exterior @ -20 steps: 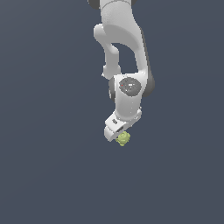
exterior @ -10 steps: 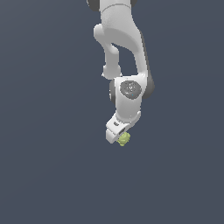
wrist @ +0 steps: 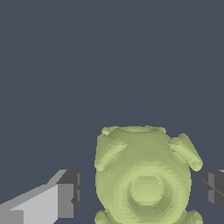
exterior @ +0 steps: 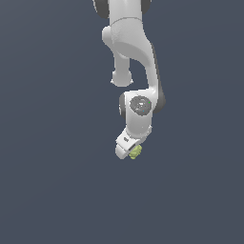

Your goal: Pick up the object and move it to a goal position.

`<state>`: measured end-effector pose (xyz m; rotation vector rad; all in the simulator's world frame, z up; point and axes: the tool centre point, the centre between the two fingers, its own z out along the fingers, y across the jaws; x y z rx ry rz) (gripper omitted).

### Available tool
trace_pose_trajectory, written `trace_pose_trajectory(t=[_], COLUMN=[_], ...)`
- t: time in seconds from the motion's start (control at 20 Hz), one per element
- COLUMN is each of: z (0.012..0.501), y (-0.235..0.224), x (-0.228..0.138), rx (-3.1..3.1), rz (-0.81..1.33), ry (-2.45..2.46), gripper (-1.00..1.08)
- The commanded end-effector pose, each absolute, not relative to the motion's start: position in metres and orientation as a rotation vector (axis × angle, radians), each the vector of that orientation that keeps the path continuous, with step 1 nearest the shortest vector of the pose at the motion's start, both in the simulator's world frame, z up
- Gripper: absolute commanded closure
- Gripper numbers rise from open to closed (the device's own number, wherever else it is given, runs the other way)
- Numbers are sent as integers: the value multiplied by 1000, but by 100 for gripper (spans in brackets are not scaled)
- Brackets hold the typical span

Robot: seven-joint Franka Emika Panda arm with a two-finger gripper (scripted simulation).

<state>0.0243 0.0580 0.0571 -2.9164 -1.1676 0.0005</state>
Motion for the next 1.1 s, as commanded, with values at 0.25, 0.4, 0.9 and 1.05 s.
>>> trace_pose_trajectory(t=[0.25,0.4,0.9,1.05], z=[40,40,41,43], y=[58,58,57,56], x=[25,25,25,22], rx=[-2916,-2916,-2917,-2917], rz=[0,0,0,0], ry=[-1169,-1169,-1169,-1169], gripper=[-92,108,108,108])
